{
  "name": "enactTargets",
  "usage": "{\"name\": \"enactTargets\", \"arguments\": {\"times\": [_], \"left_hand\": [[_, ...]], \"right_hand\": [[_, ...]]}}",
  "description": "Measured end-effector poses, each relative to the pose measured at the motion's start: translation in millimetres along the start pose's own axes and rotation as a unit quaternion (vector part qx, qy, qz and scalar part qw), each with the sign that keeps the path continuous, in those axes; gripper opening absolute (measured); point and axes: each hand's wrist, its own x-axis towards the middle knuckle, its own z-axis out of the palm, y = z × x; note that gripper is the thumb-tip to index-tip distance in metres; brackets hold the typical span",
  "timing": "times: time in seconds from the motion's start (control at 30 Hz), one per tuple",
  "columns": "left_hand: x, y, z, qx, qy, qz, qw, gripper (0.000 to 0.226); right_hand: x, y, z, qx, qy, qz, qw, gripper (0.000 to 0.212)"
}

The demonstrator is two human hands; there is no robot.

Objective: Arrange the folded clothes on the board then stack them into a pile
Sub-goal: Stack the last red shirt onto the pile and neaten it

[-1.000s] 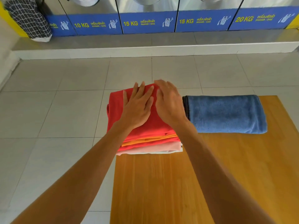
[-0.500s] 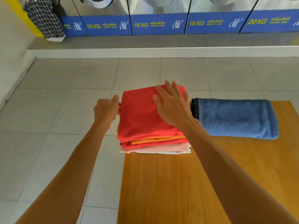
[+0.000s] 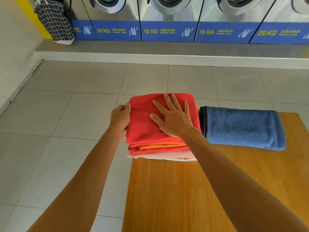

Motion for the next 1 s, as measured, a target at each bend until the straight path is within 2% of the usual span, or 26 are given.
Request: {"name": "enactTargets", "arguments": {"times": [0.1, 0.17, 0.27, 0.33, 0.4, 0.5, 0.63, 0.7, 0.8, 0.9, 0.97, 1.0], "left_hand": [[-10.0, -9.5, -8.7, 0.054, -0.091, -0.057, 0.993, 0.041], [-12.3, -14.7, -15.7, 0.041, -0.112, -0.039, 0.992, 0.033], [-14.9, -17.8, -22.7, -0.029, -0.111, -0.035, 0.993, 0.02], [-13.3, -12.8, -20.4, -0.041, -0.13, -0.067, 0.988, 0.031], [-7.1, -1.1, -14.1, -0.047, -0.15, -0.086, 0.984, 0.045], [10.9, 21.8, 0.1, -0.08, -0.092, -0.075, 0.99, 0.059], [45.4, 34.1, 12.1, -0.096, 0.001, -0.069, 0.993, 0.046], [55.0, 28.7, 12.7, -0.113, 0.036, -0.085, 0.989, 0.031], [55.2, 13.7, 13.9, -0.1, 0.083, -0.095, 0.987, 0.026], [48.5, 9.1, 14.7, -0.017, 0.114, -0.063, 0.991, 0.019], [39.7, 14.5, 16.3, 0.08, 0.154, 0.012, 0.985, 0.008], [32.9, 17.2, 18.6, 0.135, 0.191, 0.064, 0.97, 0.018]], "right_hand": [[-1.8, 1.4, -0.9, 0.006, -0.003, -0.001, 1.0, 0.066], [-1.4, 0.0, -0.9, 0.004, -0.005, -0.001, 1.0, 0.068], [-3.3, -0.4, -1.5, 0.0, -0.017, -0.019, 1.0, 0.088], [-5.8, 0.4, -2.3, -0.001, -0.033, -0.032, 0.999, 0.106], [-7.1, 0.6, -2.9, -0.001, -0.041, -0.035, 0.999, 0.114], [-5.6, 1.5, -5.3, -0.001, -0.055, -0.041, 0.998, 0.121], [-6.8, 10.5, -3.8, 0.005, -0.055, -0.051, 0.997, 0.127], [-8.2, 12.1, -3.9, 0.007, -0.053, -0.053, 0.997, 0.123], [-12.5, 14.6, -5.8, 0.032, -0.023, -0.031, 0.999, 0.092], [-18.5, 44.4, -7.0, 0.061, 0.011, 0.1, 0.993, 0.07], [-26.4, 67.9, -9.5, 0.095, 0.024, 0.207, 0.974, 0.063], [-31.2, 74.2, -12.4, 0.115, 0.056, 0.236, 0.963, 0.057]]}}
